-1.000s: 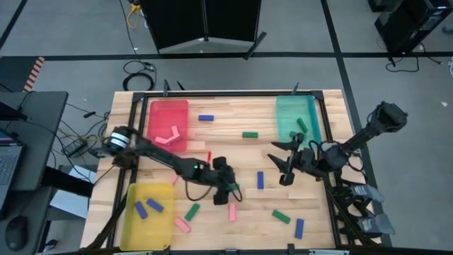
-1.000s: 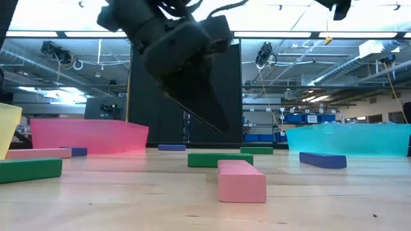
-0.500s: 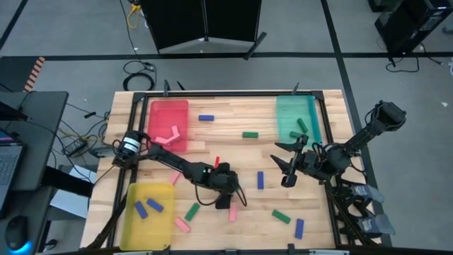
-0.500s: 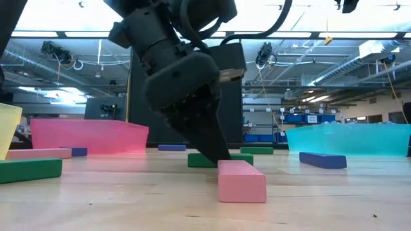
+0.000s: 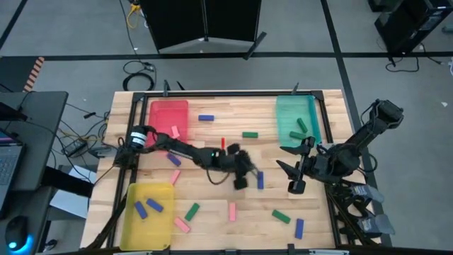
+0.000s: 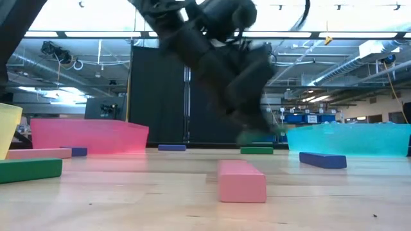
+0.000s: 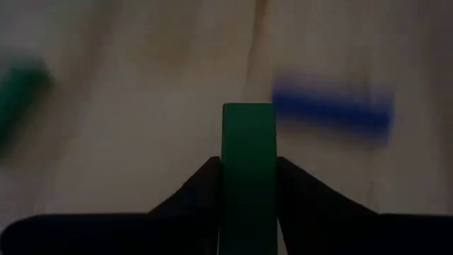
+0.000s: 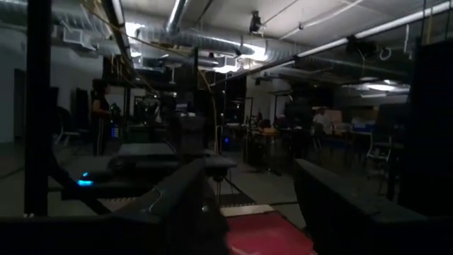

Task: Sort blocks
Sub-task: Put the green block into the blue bin

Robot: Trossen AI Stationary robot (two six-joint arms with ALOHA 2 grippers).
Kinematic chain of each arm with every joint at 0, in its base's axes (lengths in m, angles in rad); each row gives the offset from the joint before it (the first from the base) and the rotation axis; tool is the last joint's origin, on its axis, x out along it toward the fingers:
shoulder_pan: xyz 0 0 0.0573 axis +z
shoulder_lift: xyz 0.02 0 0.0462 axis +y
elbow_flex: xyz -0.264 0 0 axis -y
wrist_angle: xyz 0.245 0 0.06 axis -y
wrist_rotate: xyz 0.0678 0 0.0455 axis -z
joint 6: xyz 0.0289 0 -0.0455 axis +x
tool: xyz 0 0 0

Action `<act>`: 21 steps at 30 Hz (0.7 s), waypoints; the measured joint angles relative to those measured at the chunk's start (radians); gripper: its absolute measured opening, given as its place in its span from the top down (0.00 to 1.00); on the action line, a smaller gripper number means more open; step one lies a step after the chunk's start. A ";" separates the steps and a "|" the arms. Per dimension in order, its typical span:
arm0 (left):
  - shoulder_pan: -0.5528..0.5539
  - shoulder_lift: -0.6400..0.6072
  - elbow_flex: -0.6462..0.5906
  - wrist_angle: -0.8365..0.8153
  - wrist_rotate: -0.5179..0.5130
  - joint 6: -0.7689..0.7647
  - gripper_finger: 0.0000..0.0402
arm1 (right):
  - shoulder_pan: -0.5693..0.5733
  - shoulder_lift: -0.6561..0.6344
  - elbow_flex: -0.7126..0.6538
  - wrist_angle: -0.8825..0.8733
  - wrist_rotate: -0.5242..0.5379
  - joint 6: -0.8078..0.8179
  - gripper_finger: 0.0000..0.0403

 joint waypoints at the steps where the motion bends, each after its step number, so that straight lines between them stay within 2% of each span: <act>1: 0.014 -0.005 0.013 0.019 -0.007 0.001 0.74 | 0.005 0.000 0.017 -0.013 0.000 -0.009 0.44; 10: 0.184 -0.008 0.122 0.284 -0.011 0.039 0.74 | 0.018 0.005 0.090 -0.098 -0.005 -0.034 0.44; 17: 0.299 0.024 0.217 0.359 0.064 -0.001 0.74 | 0.015 0.005 0.090 -0.090 -0.042 -0.027 0.44; 21: 0.319 0.145 0.367 0.303 0.146 -0.028 0.74 | 0.009 0.005 0.089 -0.069 -0.086 -0.028 0.44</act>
